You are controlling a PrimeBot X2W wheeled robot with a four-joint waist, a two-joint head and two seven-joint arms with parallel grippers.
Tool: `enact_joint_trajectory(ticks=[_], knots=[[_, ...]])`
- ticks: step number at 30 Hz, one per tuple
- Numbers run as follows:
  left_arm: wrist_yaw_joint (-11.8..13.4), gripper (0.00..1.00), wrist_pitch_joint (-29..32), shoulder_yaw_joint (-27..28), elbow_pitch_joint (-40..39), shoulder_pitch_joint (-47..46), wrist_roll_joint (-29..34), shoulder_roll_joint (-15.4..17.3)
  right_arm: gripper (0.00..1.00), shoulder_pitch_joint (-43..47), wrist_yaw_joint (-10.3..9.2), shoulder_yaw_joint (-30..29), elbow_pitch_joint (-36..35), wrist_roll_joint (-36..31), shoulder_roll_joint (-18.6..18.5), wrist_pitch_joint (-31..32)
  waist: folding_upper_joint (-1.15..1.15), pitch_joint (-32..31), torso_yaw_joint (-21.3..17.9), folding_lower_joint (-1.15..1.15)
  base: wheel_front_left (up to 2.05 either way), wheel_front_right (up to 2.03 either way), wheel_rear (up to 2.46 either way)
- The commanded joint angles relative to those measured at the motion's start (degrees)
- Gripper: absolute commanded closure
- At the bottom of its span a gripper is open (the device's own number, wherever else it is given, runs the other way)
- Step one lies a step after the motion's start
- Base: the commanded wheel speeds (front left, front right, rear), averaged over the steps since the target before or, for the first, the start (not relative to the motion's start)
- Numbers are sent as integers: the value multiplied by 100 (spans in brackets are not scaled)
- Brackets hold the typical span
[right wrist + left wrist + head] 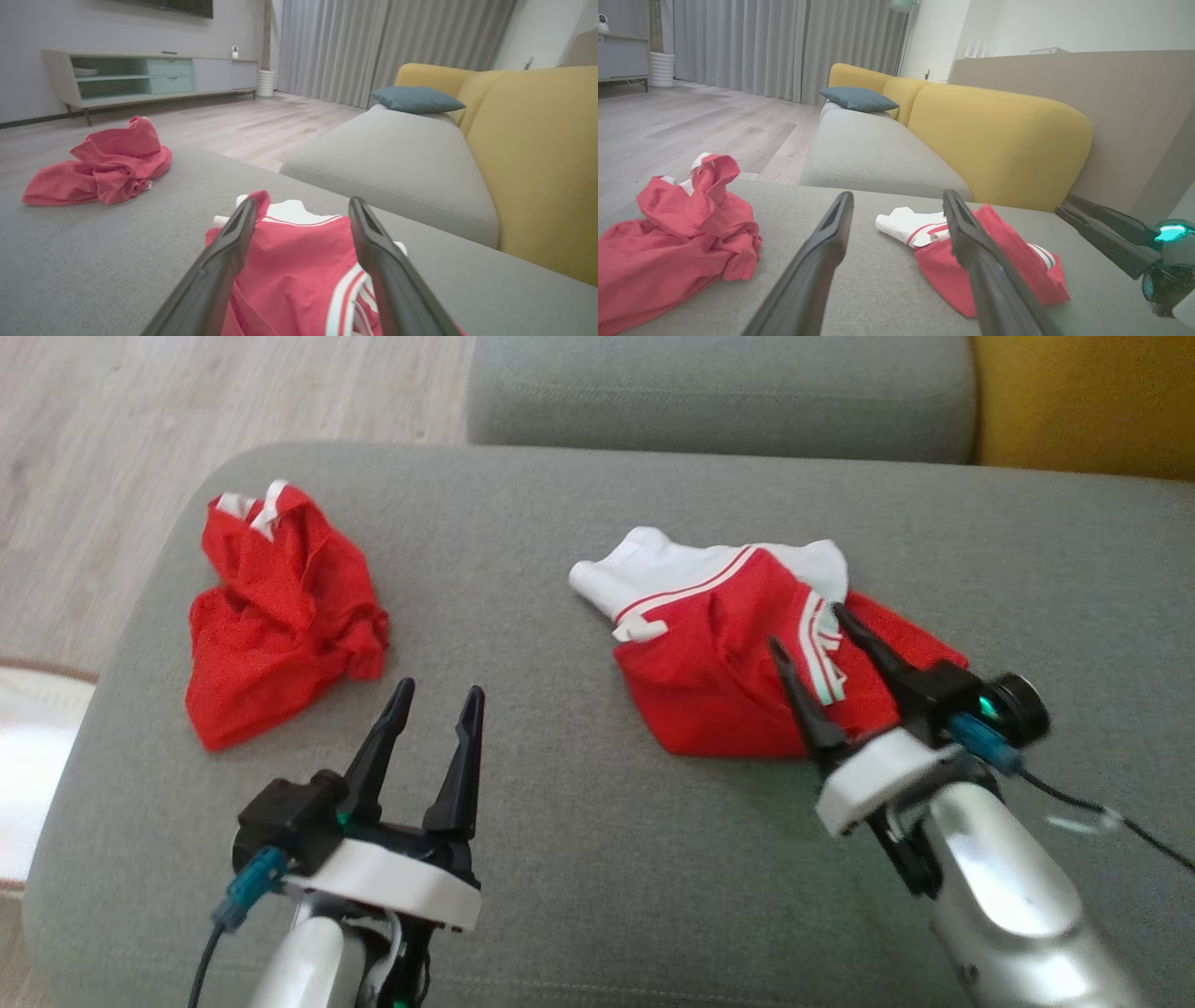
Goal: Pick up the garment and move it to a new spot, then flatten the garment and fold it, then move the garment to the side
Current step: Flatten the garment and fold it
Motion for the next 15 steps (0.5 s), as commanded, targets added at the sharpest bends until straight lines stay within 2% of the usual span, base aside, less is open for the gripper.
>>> enact_joint_trajectory(ticks=[1,8,15], knots=[[2,0,-34,232,-238,-108,-21,9,0,116,22,-165,-336,-5,56,-64,0,-126,-111,0,0,0,0],[62,0,-34,300,-549,-38,-85,9,0,1122,22,-1293,-1245,-182,376,-73,0,-283,-322,0,0,0,0],[112,0,-34,341,-722,49,-56,9,0,1819,22,-1696,-1739,-228,510,-76,0,-246,-444,0,0,0,0]])
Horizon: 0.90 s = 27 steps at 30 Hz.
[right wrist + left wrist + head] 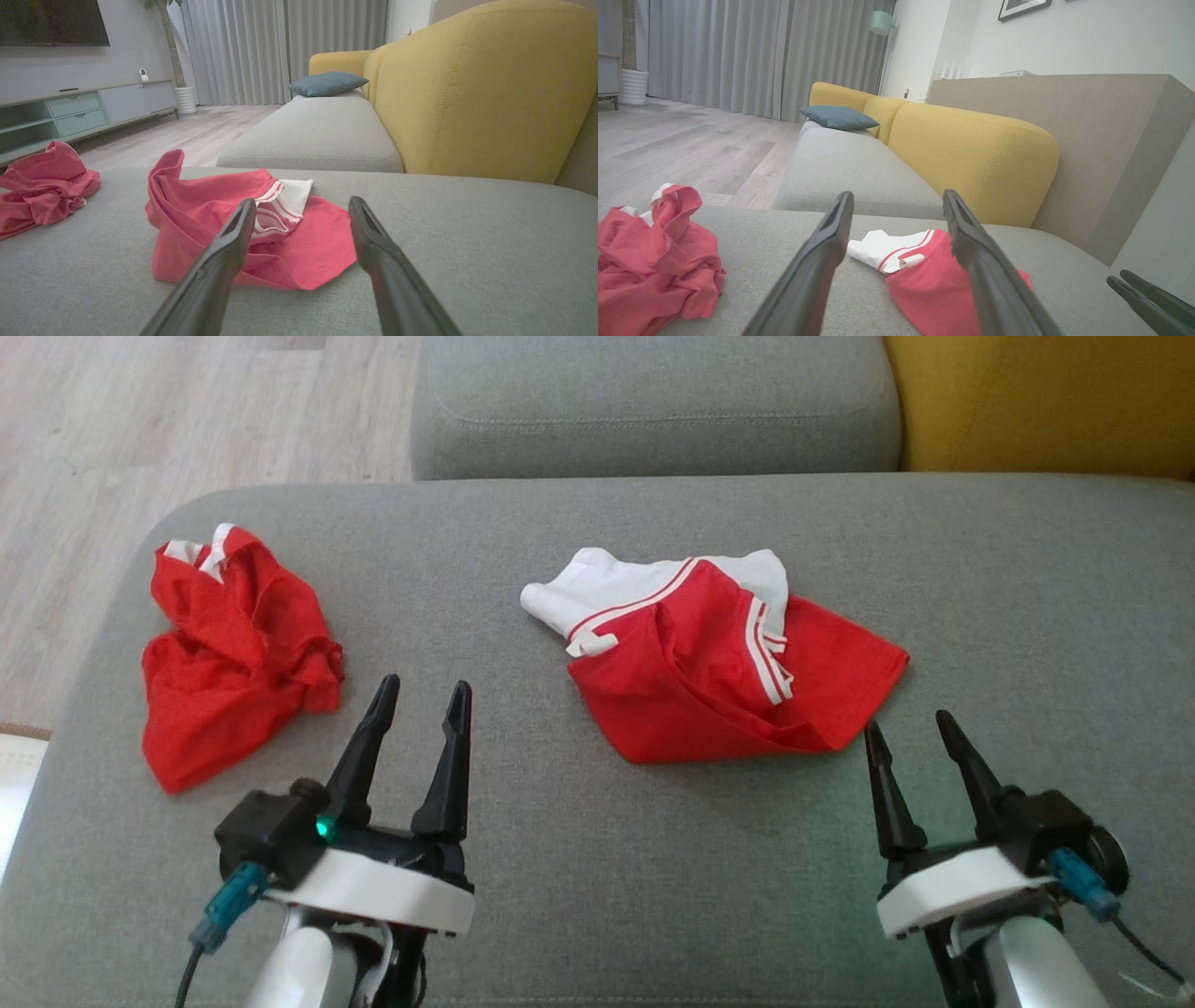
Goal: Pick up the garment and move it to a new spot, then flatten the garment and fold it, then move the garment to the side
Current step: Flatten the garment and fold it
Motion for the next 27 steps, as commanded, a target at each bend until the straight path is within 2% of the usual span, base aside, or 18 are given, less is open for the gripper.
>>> enact_joint_trajectory(ticks=[1,9,17,27], knots=[[20,0,-33,218,-212,-181,16,8,0,-227,22,121,-246,-8,44,-66,0,21,8,0,0,0,0],[-19,0,-33,80,-132,-287,36,8,0,-603,22,91,-190,250,48,253,0,389,277,0,0,0,0],[-27,0,-33,-58,-41,-505,16,8,0,-1447,22,-1,693,688,48,884,0,824,721,0,0,0,0],[-6,0,-33,-169,30,-669,-24,8,0,-2374,22,-110,1853,1210,-6,1283,0,1111,1105,0,0,0,0]])
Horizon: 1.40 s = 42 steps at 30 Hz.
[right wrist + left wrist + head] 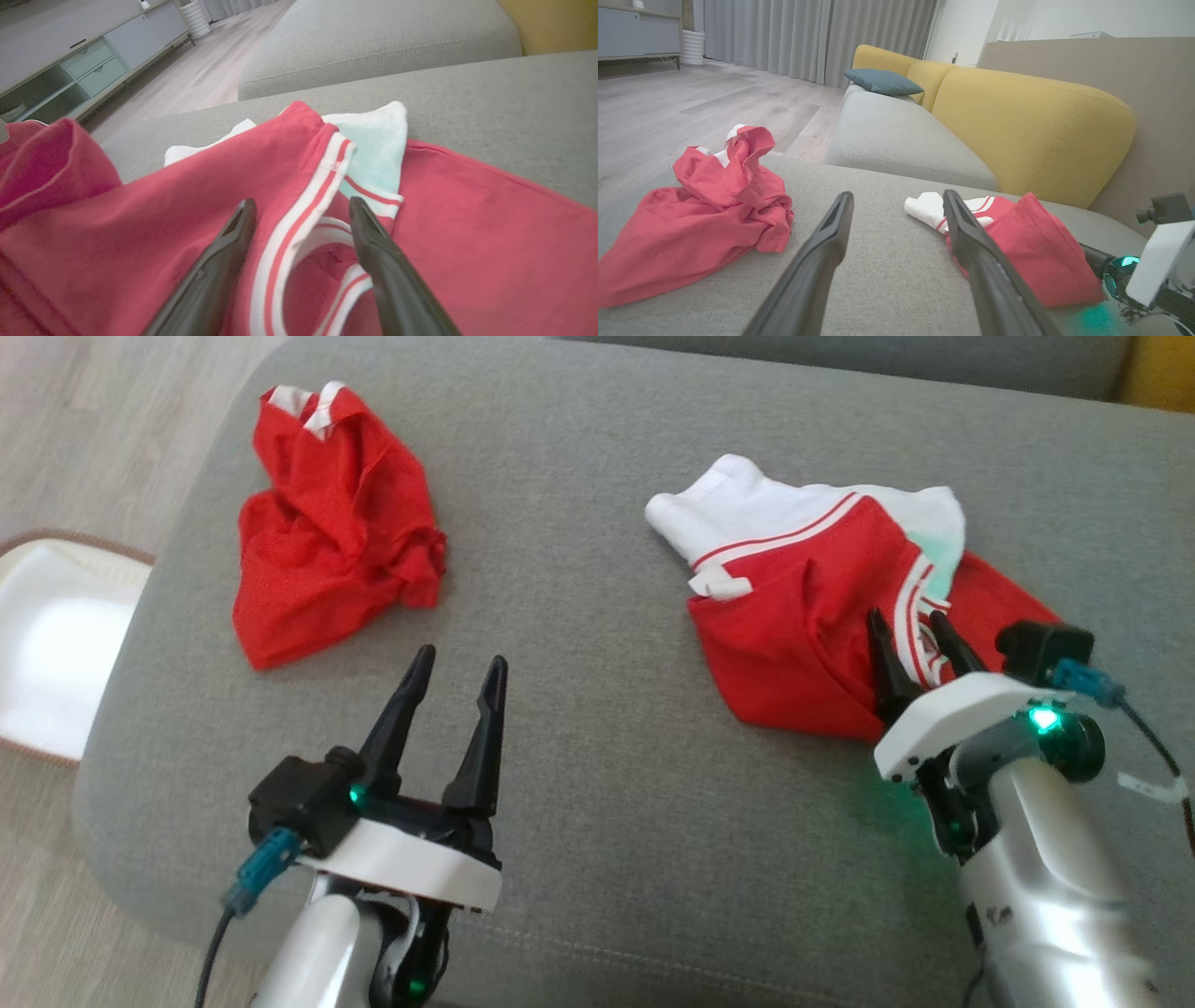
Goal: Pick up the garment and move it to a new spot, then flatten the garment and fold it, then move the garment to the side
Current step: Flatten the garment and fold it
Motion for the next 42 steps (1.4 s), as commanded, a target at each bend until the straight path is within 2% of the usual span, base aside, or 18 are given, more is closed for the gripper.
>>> enact_joint_trajectory(ticks=[1,2,3,4,12,17,21,27,30,34,37,39,42], knots=[[28,0,-33,127,-149,-260,-26,8,0,-313,22,137,-2,139,-30,44,0,63,92,0,0,0,0],[33,0,-33,121,-144,-264,-30,8,0,-368,22,188,75,176,-51,71,0,70,107,0,0,0,0],[36,0,-33,116,-138,-268,-33,8,69,-419,22,233,140,215,-76,79,0,76,121,0,0,0,0],[38,0,-33,113,-131,-273,-36,8,100,-466,22,278,187,248,-104,60,0,79,132,0,0,0,0],[103,0,-33,147,-82,-246,-71,8,100,-793,22,515,244,289,-361,-416,0,-70,61,0,0,0,0],[122,0,-33,151,-79,-207,-100,8,100,-1067,22,423,109,236,-542,-588,0,-220,-25,0,0,0,0],[133,0,-33,159,-73,-140,-119,8,100,-1410,22,233,-63,101,-777,-648,0,-406,-91,0,0,0,0],[153,0,-33,222,-70,25,-136,8,100,-1905,22,-392,-258,-263,-1144,-512,0,-709,-158,0,0,0,0],[152,0,-33,269,-71,92,-125,8,100,-2111,22,-771,-313,-674,-1348,-470,0,-810,-194,0,0,0,0],[144,0,-33,303,-92,160,-111,8,100,-2488,22,-1576,-438,-1524,-1604,-489,0,-912,-233,0,0,0,0],[142,0,-33,308,-103,206,-106,8,100,-2731,22,-1975,-709,-2210,-1623,-505,0,-978,-251,0,0,0,0],[140,0,-33,312,-108,232,-103,8,100,-2840,22,-2032,-934,-2544,-1545,-473,0,-1015,-257,0,0,0,0],[133,0,-33,315,-117,273,-102,8,100,-2835,22,-1769,-1176,-2763,-1327,-340,0,-1058,-252,0,0,0,0]])
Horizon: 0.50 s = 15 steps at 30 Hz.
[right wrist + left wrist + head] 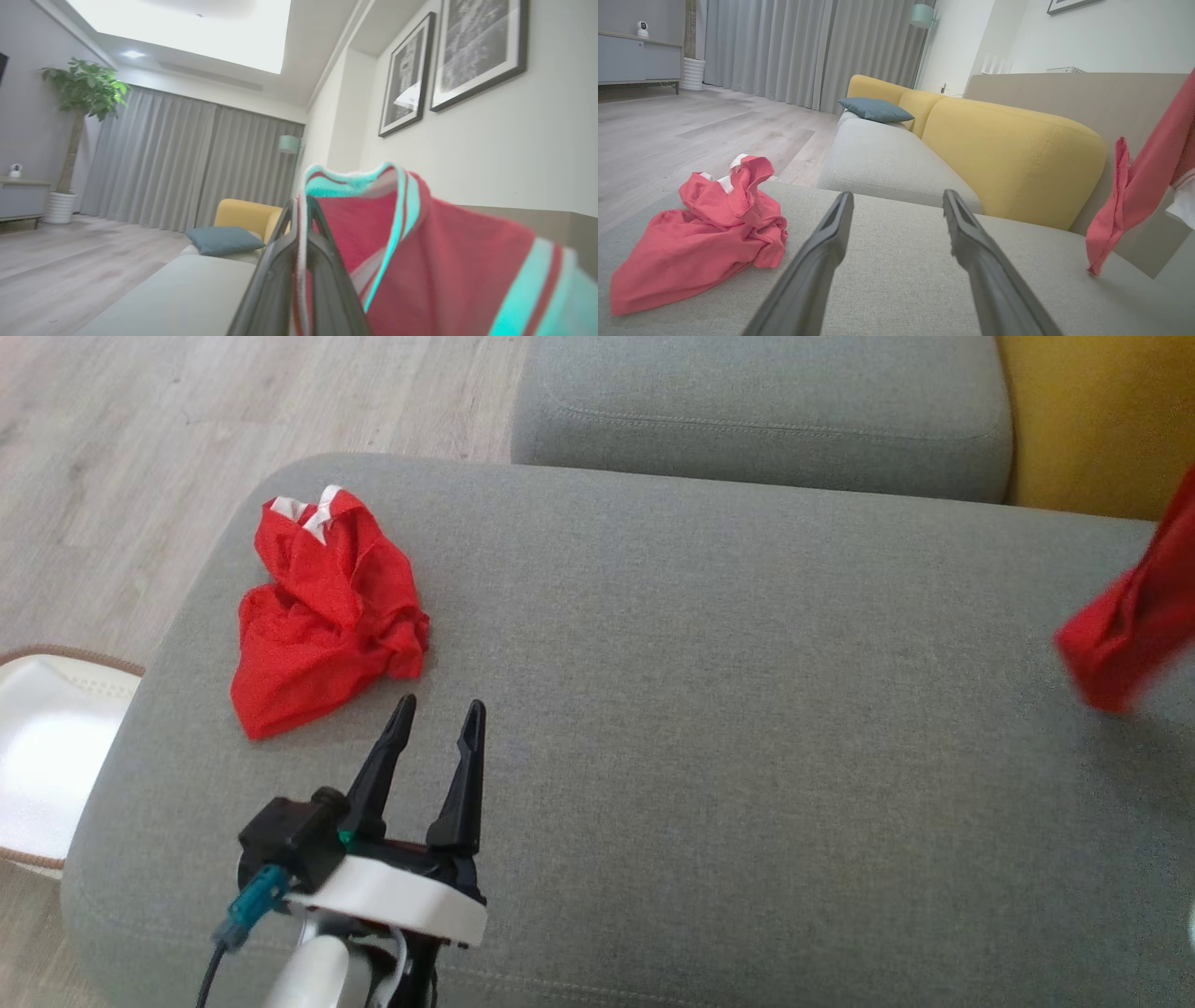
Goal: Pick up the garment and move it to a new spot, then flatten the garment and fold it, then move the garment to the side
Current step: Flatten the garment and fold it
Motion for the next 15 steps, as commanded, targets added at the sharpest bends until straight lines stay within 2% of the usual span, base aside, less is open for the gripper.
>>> enact_joint_trajectory(ticks=[1,8,12,15], knots=[[9,0,-33,208,-229,-112,2,6,100,-139,22,302,-232,-22,192,82,0,-7,10,0,0,0,0],[-19,0,-33,107,-258,-134,2,6,100,401,22,1617,-195,318,867,444,0,118,144,0,0,0,0],[-39,0,-33,13,-256,-274,-35,6,100,719,22,2333,425,560,1199,577,0,333,327,0,0,0,0],[-23,0,-33,-112,-247,-385,-108,6,100,770,22,2718,961,733,1383,448,0,504,499,0,0,0,0]])
